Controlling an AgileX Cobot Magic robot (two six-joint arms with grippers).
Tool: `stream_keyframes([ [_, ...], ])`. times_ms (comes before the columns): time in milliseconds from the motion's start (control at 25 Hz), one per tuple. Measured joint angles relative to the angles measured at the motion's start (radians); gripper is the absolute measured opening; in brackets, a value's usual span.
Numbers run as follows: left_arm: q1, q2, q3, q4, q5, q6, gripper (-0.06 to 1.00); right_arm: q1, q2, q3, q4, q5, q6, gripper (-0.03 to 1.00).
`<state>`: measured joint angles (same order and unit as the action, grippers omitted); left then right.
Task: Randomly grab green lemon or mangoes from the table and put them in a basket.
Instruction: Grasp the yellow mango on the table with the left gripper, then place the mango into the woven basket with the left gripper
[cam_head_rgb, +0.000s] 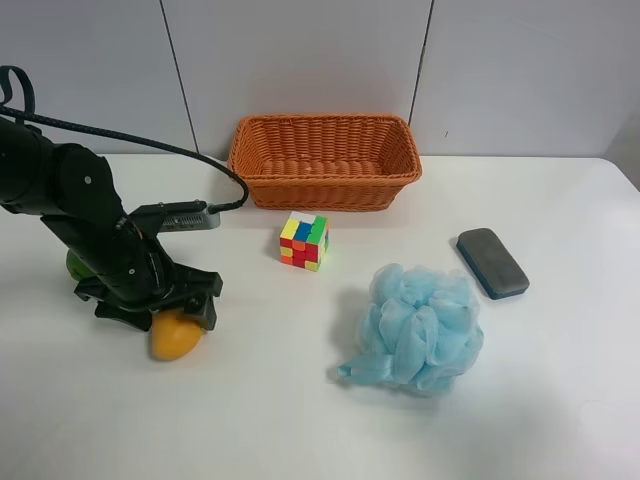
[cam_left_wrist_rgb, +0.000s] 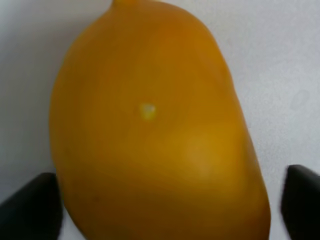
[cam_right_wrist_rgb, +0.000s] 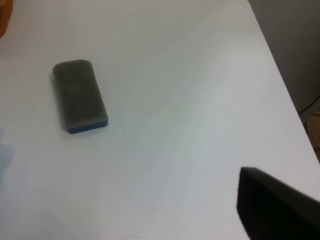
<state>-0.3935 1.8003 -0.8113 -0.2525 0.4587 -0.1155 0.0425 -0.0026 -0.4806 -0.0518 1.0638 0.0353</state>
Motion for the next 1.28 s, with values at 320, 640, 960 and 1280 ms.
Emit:
stream_keyframes([
  [320, 0.0, 0.0, 0.0, -0.001, 0.0, 0.007, 0.61, 0.0, 0.0, 0.0, 0.0, 0.0, 0.0, 0.99],
  [640, 0.0, -0.017, 0.0, -0.001, 0.002, 0.009, 0.6, 0.0, 0.0, 0.0, 0.0, 0.0, 0.0, 0.99],
  [960, 0.0, -0.194, -0.182, 0.025, 0.07, 0.028, 0.6, 0.0, 0.0, 0.0, 0.0, 0.0, 0.0, 0.99],
  [1280, 0.0, -0.149, -0.503, 0.032, 0.072, 0.161, 0.6, 0.0, 0.0, 0.0, 0.0, 0.0, 0.0, 0.99],
])
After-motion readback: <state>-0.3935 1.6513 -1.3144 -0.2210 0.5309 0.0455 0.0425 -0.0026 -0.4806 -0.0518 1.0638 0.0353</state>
